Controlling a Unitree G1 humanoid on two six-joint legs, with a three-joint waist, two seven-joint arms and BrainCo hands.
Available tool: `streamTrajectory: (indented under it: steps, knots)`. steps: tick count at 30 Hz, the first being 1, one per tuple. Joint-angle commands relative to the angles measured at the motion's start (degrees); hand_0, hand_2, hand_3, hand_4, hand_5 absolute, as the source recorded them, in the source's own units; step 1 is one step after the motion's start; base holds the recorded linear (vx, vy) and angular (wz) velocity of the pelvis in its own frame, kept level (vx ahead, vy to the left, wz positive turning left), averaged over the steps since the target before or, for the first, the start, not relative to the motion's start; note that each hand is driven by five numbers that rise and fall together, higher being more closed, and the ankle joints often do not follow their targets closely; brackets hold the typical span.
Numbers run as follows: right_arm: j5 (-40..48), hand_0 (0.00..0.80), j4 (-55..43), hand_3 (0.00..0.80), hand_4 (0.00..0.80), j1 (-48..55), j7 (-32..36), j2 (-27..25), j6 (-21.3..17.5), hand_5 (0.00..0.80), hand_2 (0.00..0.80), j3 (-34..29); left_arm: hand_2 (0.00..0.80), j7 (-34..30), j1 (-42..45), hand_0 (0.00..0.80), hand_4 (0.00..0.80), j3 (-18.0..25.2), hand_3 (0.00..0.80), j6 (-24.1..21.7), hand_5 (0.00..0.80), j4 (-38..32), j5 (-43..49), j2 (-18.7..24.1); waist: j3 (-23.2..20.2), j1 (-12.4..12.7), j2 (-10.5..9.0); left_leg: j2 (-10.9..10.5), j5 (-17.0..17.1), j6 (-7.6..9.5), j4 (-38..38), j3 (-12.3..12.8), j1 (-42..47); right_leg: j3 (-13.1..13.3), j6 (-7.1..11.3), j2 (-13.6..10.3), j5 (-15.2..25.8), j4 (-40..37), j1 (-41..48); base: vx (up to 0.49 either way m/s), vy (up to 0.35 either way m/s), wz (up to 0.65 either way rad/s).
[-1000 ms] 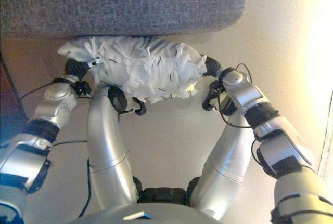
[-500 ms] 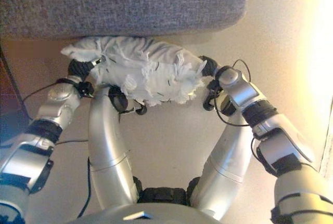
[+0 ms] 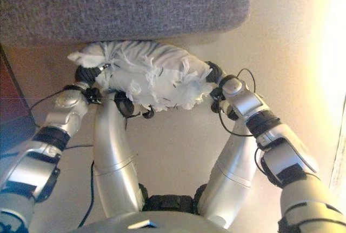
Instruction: Pick up the cushion and take it to the sofa
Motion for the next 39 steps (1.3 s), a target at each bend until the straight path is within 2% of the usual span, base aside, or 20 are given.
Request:
streamTrajectory:
  steps: [1,5,7,13,17,23,37,39]
  knots:
    - [5.28,0.800,-2.09,0.800,0.800,-0.75,-0.19,3.45,-7.82,0.800,0.800,-1.53,0.800,-2.16,-1.98,0.800,0.800,2.39,0.800,-11.22,0.800,-7.34,1.35,-5.35,-0.53,-0.50,2.15,0.88,9.06,-7.41,-13.84,-4.04,3.77,3.31,3.97,-0.80,4.52,-10.53,8.96,-0.066,-0.057,-0.03]
    - [5.42,0.800,-1.11,0.800,0.800,0.99,-1.50,5.37,-11.32,0.800,0.800,-2.47,0.800,0.04,-1.07,0.800,0.800,2.86,0.800,-13.65,0.800,-8.64,2.32,-7.10,-0.57,-0.24,1.41,0.73,15.09,-9.21,-26.10,-4.26,9.94,1.12,5.09,0.52,7.61,-18.89,15.37,-0.075,-0.087,-0.07]
    - [5.16,0.800,-0.65,0.800,0.800,2.03,-1.78,6.15,-12.71,0.800,0.800,-2.62,0.800,0.42,-0.63,0.800,0.800,3.15,0.800,-14.44,0.800,-8.89,2.46,-7.60,-1.18,-0.05,0.95,0.76,18.01,-9.60,-33.32,-4.04,14.32,-0.65,5.47,0.89,9.08,-24.97,19.94,-0.040,-0.117,-0.02]
    - [5.12,0.800,1.05,0.800,0.800,5.02,-3.20,7.88,-15.57,0.800,0.800,-2.25,0.800,-0.55,-0.07,0.800,0.800,3.08,0.800,-15.60,0.800,-8.06,1.59,-7.86,-2.20,0.62,-0.25,-0.29,22.29,-8.97,-44.38,-4.68,23.63,-3.80,5.44,1.90,10.63,-35.11,29.55,0.003,-0.144,0.07]
    - [6.92,0.800,1.72,0.800,0.800,7.00,-3.59,8.26,-16.84,0.800,0.800,-2.76,0.800,-1.88,0.94,0.800,0.800,3.19,0.800,-15.90,0.800,-8.17,-0.09,-8.65,-3.01,1.20,-0.65,-1.19,23.89,-7.94,-49.69,-5.06,29.48,-5.71,5.22,2.10,10.95,-39.68,35.12,0.066,-0.117,0.13]
    - [9.34,0.800,1.64,0.800,0.800,7.53,-4.19,8.76,-17.75,0.800,0.800,-4.41,0.800,-2.60,-0.06,0.800,0.800,2.46,0.800,-15.12,0.800,-7.78,0.93,-9.48,-4.85,1.55,-0.54,-2.68,25.39,-6.93,-56.45,-4.38,36.84,-8.18,5.89,2.27,11.41,-44.10,41.92,0.074,-0.077,-0.05]
    - [11.89,0.800,-0.38,0.800,0.800,7.32,-6.14,9.45,-15.33,0.800,0.800,-6.06,0.800,-2.07,-3.31,0.800,0.800,1.51,0.800,-12.98,0.800,-7.14,2.35,-8.59,-8.32,1.09,-0.25,-6.28,25.49,-5.63,-64.27,-1.92,50.15,-10.59,8.12,3.91,12.93,-51.95,54.19,0.061,-0.008,0.01]
    - [12.29,0.800,-1.20,0.800,0.800,8.10,-6.33,9.58,-15.59,0.800,0.800,-6.63,0.800,-1.77,-3.00,0.800,0.800,1.57,0.800,-12.20,0.800,-8.07,2.34,-8.53,-9.22,1.02,-0.54,-6.86,26.59,-5.13,-65.60,-1.52,51.76,-11.35,7.98,4.15,14.39,-54.20,56.41,0.041,0.015,-0.03]
